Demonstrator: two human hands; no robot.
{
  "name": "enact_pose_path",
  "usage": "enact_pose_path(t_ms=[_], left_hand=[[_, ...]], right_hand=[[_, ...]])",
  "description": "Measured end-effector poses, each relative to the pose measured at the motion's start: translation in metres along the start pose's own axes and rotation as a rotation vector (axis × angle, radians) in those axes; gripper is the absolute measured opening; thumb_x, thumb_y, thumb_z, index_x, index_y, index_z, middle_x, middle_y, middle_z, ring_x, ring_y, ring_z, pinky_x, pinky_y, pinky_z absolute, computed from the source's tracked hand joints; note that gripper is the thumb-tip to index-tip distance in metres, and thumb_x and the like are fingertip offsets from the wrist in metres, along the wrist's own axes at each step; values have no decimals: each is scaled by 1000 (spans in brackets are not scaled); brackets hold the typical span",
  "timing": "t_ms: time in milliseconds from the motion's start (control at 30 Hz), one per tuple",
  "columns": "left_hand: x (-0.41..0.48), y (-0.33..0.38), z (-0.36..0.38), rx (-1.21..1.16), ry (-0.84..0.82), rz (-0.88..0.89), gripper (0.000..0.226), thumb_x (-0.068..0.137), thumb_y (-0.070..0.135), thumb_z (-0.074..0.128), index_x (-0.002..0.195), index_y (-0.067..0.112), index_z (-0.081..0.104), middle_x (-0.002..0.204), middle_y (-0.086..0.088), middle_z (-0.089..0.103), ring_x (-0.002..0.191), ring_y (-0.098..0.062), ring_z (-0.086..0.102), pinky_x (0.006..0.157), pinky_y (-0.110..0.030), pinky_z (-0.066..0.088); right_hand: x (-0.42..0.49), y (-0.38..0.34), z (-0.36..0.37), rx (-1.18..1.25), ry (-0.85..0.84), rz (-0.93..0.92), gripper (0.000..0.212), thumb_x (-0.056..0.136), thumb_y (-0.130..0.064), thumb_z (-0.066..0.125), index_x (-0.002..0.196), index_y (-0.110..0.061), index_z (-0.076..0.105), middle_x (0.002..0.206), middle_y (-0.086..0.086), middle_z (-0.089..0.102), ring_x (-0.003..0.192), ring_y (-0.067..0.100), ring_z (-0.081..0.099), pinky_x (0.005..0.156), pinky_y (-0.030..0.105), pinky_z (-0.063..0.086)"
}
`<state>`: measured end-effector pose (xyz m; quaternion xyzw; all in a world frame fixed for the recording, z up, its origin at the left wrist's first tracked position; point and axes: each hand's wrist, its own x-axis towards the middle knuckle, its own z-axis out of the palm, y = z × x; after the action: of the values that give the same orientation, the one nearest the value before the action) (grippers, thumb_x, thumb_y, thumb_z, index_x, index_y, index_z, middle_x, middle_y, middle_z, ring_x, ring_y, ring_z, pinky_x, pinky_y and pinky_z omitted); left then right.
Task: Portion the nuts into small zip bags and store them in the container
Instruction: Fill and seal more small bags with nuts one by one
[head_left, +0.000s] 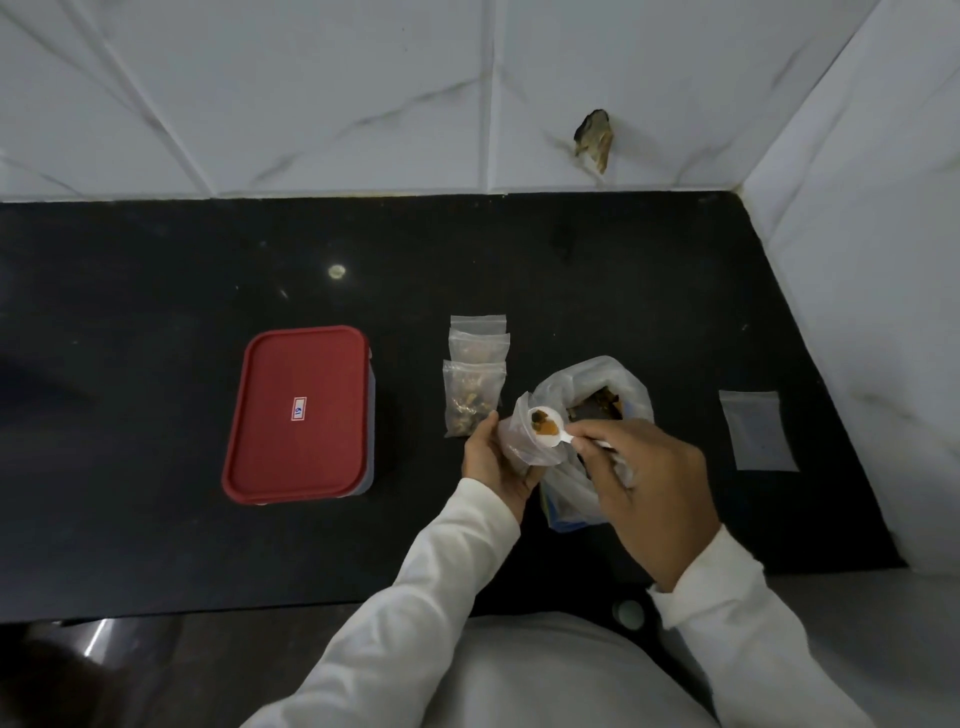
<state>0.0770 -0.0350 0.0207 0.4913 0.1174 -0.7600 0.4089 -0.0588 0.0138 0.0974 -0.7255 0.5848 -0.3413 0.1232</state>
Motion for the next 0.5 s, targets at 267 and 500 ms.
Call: enact_pose_path(t_ms=[267, 500], left_hand=[[-3, 5, 4, -26, -40, 2, 34, 95, 35, 53, 106, 5, 64, 72, -11, 71, 56, -22, 69, 46, -26, 54], [-5, 10, 3, -12, -97, -54, 40, 95, 40, 50, 102, 3, 63, 74, -13, 69, 59, -24, 68, 49, -26, 56]], right_hand=[[-9, -2, 15, -150, 73, -356, 50, 64, -5, 83, 102, -11, 52, 75, 12, 71, 79, 14, 51, 80, 26, 44], [-13, 0, 15, -165, 107, -438, 14, 94, -11, 57, 108, -10, 54, 94, 8, 68, 87, 16, 53, 87, 26, 44]])
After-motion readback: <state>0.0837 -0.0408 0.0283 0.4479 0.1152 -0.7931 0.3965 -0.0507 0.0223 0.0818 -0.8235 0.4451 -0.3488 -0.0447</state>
